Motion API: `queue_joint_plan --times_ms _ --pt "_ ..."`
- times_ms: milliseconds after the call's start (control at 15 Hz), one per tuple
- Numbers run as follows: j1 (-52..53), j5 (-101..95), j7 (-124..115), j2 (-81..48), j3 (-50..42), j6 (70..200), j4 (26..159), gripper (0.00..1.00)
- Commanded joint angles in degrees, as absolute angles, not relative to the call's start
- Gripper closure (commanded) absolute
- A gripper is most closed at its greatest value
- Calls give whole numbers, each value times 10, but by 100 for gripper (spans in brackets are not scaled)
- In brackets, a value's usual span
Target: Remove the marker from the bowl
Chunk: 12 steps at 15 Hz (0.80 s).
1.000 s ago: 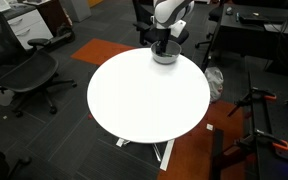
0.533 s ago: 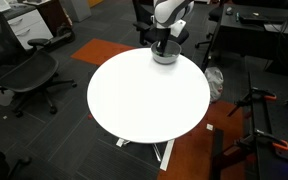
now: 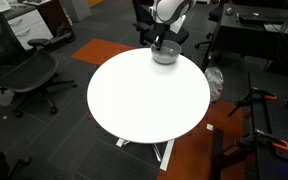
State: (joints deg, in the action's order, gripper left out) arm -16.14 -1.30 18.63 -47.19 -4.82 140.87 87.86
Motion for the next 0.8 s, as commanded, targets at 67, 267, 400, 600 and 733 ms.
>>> queue_joint_plan --times_ms 67,267,400,600,733 --pt "-101 -79 119 -330 -87 1505 1040 95" --pt "-56 -137 78 -266 -111 1547 1110 95" --pt "-29 -179 56 -236 -123 1559 1139 95" --pt "-3 -228 42 -205 -118 1565 1174 95" --pt "-8 -220 82 -190 -86 1553 1197 95"
